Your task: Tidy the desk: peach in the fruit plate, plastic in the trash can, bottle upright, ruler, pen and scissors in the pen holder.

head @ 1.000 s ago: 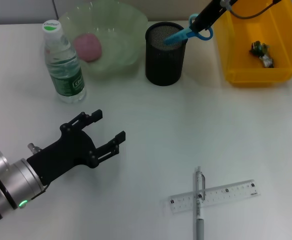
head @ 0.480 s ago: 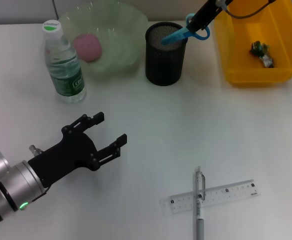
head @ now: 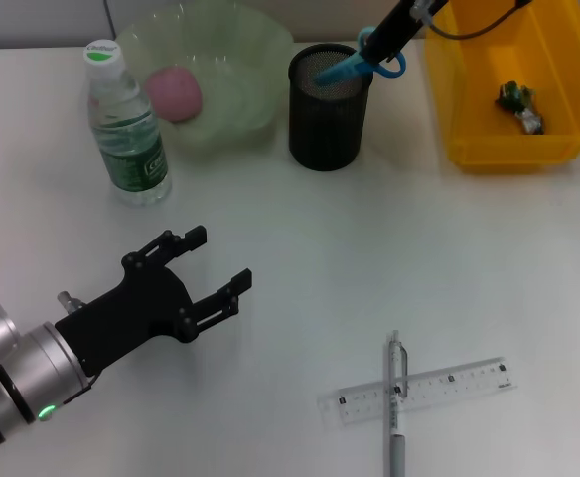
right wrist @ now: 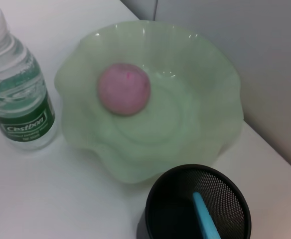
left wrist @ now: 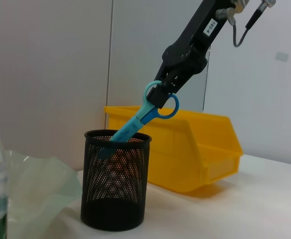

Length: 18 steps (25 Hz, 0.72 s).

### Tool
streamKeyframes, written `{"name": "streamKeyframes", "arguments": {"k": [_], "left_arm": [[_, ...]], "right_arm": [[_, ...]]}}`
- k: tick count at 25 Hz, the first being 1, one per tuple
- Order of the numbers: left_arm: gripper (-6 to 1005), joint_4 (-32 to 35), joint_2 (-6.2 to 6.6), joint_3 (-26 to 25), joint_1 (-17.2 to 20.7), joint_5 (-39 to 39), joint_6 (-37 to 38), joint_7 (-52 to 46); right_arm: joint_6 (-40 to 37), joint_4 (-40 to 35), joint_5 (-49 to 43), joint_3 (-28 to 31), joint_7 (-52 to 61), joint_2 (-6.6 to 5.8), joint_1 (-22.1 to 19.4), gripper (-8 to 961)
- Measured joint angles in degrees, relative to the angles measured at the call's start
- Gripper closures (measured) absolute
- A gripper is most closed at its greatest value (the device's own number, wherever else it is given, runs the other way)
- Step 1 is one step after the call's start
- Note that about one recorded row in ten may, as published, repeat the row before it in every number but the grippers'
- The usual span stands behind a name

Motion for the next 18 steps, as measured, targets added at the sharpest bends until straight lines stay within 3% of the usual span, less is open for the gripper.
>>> {"name": "streamKeyframes", "arguments": {"k": [13,18], "left_arm": [[196,-0.16,-0.02,0.20,1.02,0.00,0.23,-0.03],[196,-0.16,0.07,0.54,1.06,0.00,0.29,-0.05]], "right_arm": [[2.56,-0.04,-1.63,0.03,3.16,1.35,-0.20,860],[4.30,-2.45,-1.09,0.07,4.02,1.80,-1.93,720]]}}
